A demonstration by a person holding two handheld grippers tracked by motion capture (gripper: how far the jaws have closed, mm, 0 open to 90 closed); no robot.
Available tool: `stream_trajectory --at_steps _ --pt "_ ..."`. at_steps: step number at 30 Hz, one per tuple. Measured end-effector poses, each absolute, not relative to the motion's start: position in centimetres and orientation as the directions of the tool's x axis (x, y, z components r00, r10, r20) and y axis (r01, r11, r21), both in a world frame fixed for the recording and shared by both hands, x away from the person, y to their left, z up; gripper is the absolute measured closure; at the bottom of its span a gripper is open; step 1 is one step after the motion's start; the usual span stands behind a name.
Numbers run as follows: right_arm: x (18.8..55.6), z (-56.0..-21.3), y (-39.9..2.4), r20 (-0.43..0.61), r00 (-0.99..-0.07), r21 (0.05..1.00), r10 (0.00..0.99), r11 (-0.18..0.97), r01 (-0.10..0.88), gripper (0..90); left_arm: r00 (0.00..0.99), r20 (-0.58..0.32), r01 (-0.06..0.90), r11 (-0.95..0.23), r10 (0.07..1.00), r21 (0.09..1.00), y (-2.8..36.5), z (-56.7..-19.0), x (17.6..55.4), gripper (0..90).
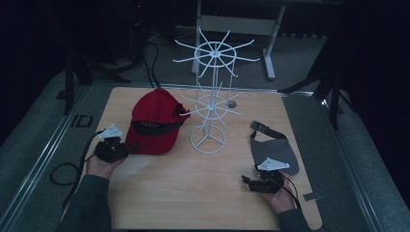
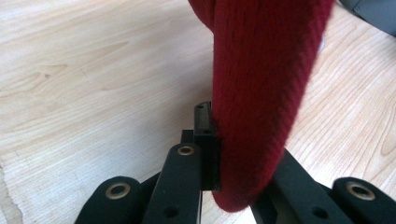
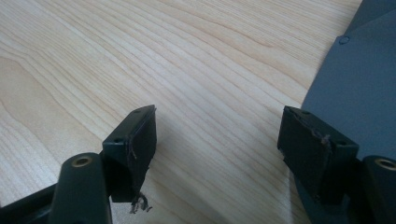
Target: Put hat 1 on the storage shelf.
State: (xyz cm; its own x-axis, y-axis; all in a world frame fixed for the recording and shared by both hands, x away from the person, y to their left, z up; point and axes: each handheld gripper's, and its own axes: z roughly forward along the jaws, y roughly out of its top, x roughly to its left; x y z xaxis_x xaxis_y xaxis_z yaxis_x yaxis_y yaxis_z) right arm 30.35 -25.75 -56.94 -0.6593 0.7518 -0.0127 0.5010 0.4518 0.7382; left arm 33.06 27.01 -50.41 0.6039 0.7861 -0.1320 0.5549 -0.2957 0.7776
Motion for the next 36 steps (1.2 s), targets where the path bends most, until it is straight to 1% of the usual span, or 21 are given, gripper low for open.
stream_trajectory --at_steps 15,36 --pt "30.3 -56.9 -25.7 -0.013 -0.659 0.738 0.752 0.452 0.501 28.1 0.582 -0.102 0.516 -0.27 0.807 0.813 27.2 -49.0 32.8 86.0" --pt "30.3 -56.9 -25.8 -0.013 -0.659 0.738 0.752 0.452 0.501 28.1 0.54 -0.089 0.481 -0.22 0.837 0.849 28.0 -47.8 32.5 86.0"
